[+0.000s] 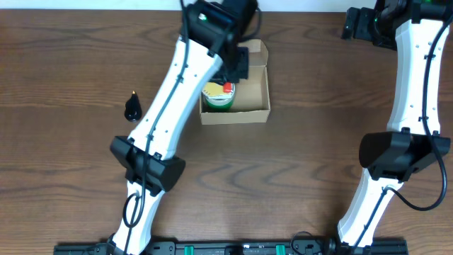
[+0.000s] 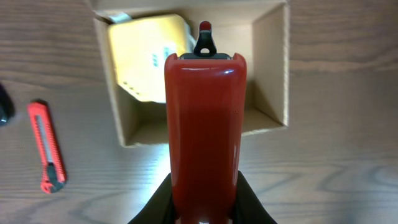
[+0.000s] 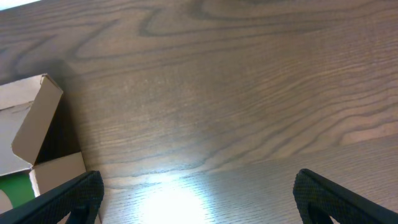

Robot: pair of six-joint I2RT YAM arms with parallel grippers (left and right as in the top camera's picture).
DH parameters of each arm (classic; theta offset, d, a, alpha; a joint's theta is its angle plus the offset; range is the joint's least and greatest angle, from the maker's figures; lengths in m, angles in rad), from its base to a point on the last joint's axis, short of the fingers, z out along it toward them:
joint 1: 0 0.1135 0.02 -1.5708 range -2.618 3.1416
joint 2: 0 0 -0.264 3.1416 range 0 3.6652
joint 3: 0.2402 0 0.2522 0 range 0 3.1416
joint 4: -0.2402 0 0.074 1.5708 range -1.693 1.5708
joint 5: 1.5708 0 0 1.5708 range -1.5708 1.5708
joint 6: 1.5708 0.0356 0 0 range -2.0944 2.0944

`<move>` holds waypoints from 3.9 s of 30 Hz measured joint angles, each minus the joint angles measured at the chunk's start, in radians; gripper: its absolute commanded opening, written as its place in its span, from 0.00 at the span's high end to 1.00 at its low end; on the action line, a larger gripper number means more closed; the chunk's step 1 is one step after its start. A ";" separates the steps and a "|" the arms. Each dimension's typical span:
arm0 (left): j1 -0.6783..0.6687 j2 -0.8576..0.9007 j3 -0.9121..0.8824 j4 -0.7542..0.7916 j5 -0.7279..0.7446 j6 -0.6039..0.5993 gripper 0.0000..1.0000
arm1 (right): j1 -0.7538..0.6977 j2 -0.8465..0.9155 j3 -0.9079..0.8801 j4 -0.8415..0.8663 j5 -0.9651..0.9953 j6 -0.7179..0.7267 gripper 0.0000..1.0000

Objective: Pack container
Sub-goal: 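Carry the red marker over the box and lower it inside, then open the left gripper and withdraw it from the box, then move the left gripper above the black pencil sharpener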

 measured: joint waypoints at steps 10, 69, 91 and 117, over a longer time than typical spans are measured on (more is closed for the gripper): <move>-0.068 0.044 0.000 0.051 0.023 -0.029 0.94 | 0.000 0.000 0.000 0.000 0.000 0.000 0.01; -0.065 0.258 0.135 -0.002 -0.152 0.084 0.35 | 0.000 0.000 0.000 0.000 0.000 0.003 0.01; 0.272 -0.308 -0.322 -0.002 -0.352 0.233 0.30 | 0.000 0.000 0.000 0.000 0.000 0.003 0.01; 0.598 -0.210 -0.893 0.335 -0.006 0.529 0.25 | 0.000 0.000 0.000 0.000 0.000 0.003 0.01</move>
